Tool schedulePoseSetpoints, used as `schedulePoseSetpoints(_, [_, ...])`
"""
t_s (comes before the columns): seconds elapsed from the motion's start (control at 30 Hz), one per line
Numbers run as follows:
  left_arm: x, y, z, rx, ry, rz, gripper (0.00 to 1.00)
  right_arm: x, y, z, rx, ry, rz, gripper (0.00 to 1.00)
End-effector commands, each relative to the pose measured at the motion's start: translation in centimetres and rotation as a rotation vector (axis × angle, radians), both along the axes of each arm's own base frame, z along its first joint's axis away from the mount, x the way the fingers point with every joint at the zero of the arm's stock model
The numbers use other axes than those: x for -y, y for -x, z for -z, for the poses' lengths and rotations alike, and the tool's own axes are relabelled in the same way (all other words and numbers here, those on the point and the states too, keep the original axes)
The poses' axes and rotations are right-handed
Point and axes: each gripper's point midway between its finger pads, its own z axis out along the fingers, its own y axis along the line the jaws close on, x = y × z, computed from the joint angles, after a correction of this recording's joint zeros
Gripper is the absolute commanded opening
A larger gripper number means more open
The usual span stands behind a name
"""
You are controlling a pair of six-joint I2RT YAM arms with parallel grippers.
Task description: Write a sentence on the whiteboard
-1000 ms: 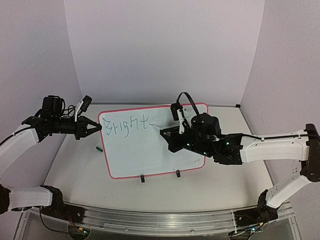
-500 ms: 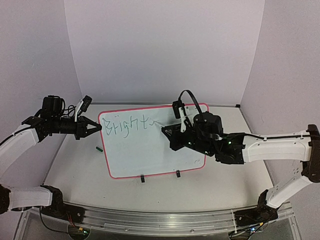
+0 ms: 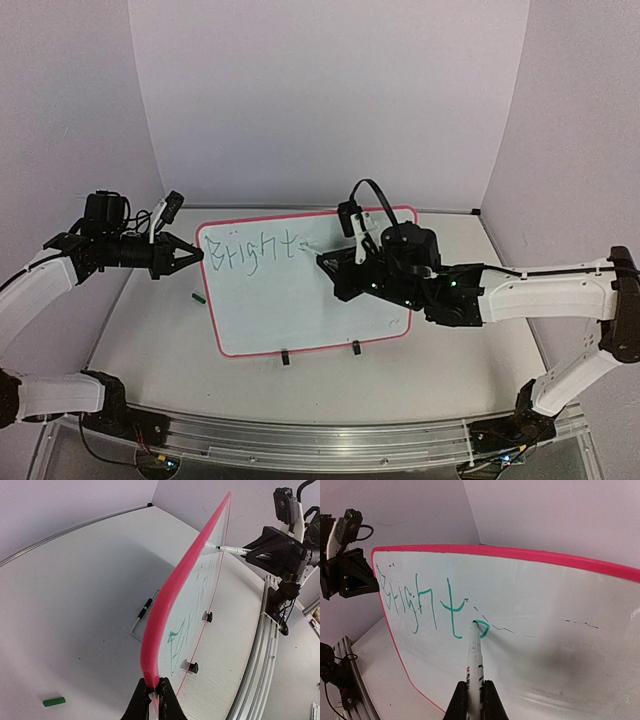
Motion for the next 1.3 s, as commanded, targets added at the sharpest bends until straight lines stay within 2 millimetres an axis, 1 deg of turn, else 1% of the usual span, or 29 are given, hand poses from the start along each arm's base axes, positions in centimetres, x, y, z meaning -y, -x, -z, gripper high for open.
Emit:
schedulePoseSetpoints(0.0, [0.0, 0.1, 1.5, -0.031, -0.039, 0.003, 0.00, -0.5, 0.0, -0.3, -0.015, -0.033, -0.011, 0.00])
schedulePoseSetpoints(0.27, [0.0, 0.1, 1.5, -0.032, -0.039, 0.003, 0.00, 0.2, 0.6, 1.3, -0.065, -0.029, -0.010, 0.00])
schedulePoseSetpoints(0.43, [0.0, 0.1, 1.5, -0.034, -0.040, 0.003, 0.00, 0.9, 0.5, 1.2, -0.060, -0.020, 0.015, 0.00])
schedulePoseSetpoints(0.6, [0.0, 0.1, 1.5, -0.032, -0.040, 0.004, 0.00, 1.8, 0.2, 0.0, -0.028, -0.025, 0.050, 0.00])
schedulePoseSetpoints(0.73, [0.0, 0.1, 1.5, -0.034, -0.040, 0.003, 0.00, 2.1, 0.9, -1.8, 0.008, -0.056, 0.017, 0.00])
schedulePoseSetpoints(0.83, [0.1, 0.1, 1.6, -0.034, -0.040, 0.004, 0.00, 2.5, 1.3, -2.8, 0.028, -0.077, 0.003, 0.00])
schedulePoseSetpoints(0.97, [0.1, 0.1, 1.6, -0.035, -0.040, 0.006, 0.00, 2.7, 1.1, -3.1, 0.042, -0.074, 0.018, 0.00])
schedulePoseSetpoints(1.27, [0.1, 0.1, 1.6, -0.038, -0.039, 0.007, 0.00, 1.5, 0.1, -3.2, 0.066, -0.047, 0.025, 0.00])
